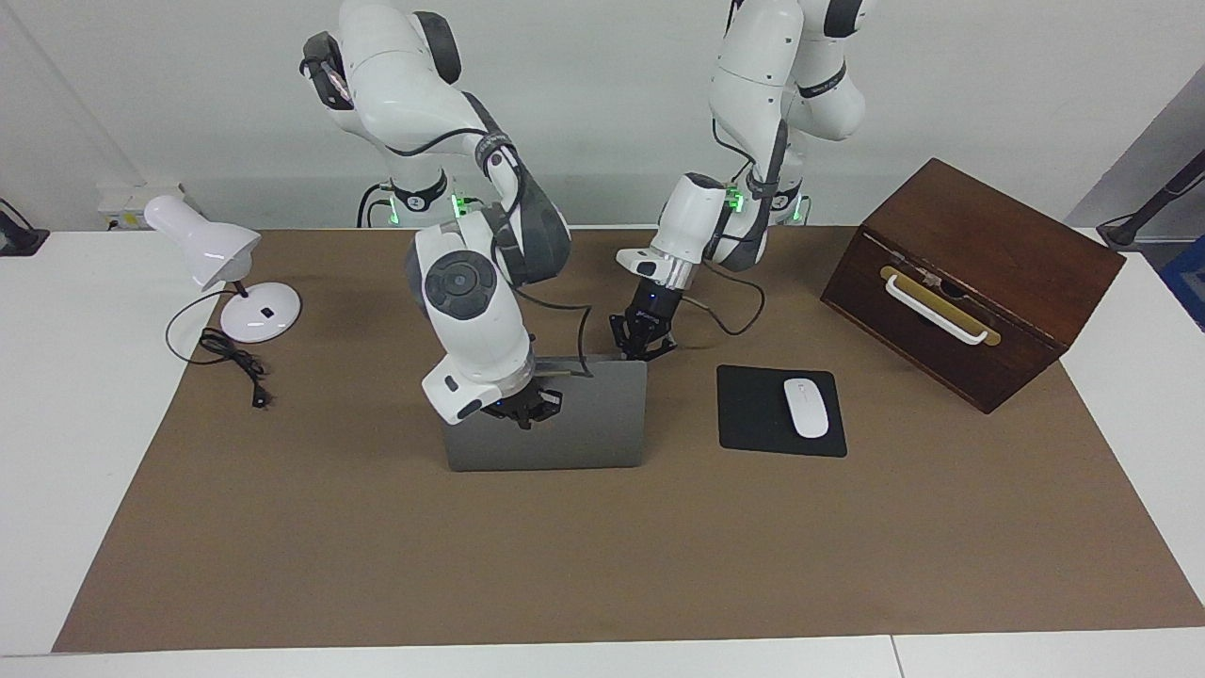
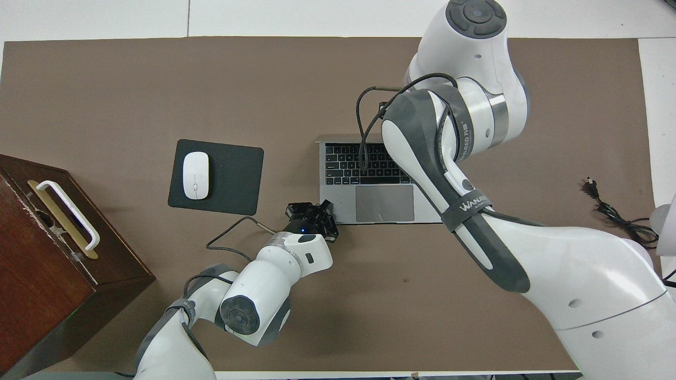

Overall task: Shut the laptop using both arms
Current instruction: 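Push the laptop lid down toward the keyboard with the right gripper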

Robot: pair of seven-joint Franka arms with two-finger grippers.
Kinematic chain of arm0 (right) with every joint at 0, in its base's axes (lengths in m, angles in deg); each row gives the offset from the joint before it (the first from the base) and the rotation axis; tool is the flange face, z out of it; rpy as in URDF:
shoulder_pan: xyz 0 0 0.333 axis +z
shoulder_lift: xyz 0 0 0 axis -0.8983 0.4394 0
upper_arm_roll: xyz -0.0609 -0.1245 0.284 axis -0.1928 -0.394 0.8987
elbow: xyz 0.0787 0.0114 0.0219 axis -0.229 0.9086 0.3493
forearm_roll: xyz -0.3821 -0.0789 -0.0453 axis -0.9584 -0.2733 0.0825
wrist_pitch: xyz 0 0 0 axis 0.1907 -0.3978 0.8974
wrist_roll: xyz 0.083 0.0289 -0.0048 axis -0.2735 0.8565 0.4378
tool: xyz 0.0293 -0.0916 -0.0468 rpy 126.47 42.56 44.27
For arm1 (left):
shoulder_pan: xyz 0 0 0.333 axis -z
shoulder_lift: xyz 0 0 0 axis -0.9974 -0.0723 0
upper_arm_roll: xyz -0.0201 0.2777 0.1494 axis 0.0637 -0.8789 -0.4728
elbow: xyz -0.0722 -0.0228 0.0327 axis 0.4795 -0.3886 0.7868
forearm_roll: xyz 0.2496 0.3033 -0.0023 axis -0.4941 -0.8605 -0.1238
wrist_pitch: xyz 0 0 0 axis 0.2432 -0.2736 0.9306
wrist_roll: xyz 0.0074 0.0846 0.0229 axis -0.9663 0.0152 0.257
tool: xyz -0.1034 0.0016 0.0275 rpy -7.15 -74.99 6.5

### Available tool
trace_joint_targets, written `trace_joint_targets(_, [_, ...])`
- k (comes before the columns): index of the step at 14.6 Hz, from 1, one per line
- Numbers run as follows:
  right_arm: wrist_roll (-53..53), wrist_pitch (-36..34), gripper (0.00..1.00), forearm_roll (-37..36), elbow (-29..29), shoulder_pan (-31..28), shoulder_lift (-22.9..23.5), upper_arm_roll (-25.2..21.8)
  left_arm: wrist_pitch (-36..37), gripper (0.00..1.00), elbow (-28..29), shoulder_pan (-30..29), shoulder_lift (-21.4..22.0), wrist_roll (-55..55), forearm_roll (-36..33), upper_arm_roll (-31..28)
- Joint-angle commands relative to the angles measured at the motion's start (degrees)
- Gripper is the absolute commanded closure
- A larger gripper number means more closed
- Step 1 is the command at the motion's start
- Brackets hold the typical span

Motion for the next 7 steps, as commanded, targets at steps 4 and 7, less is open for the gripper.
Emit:
trace_joint_targets(4, [1.3, 0.4, 1.00, 1.9, 3.6, -1.0, -1.4, 0.8, 0.6, 1.00, 3.0, 0.5, -0.9, 0.6, -0.9, -0.7])
trace_joint_targets(7, [1.5, 0.2, 1.00, 3.7, 3.9, -1.4, -1.0, 0.7, 0.6, 1.00, 3.0, 0.5, -0.9, 1.0, -0.9, -0.7])
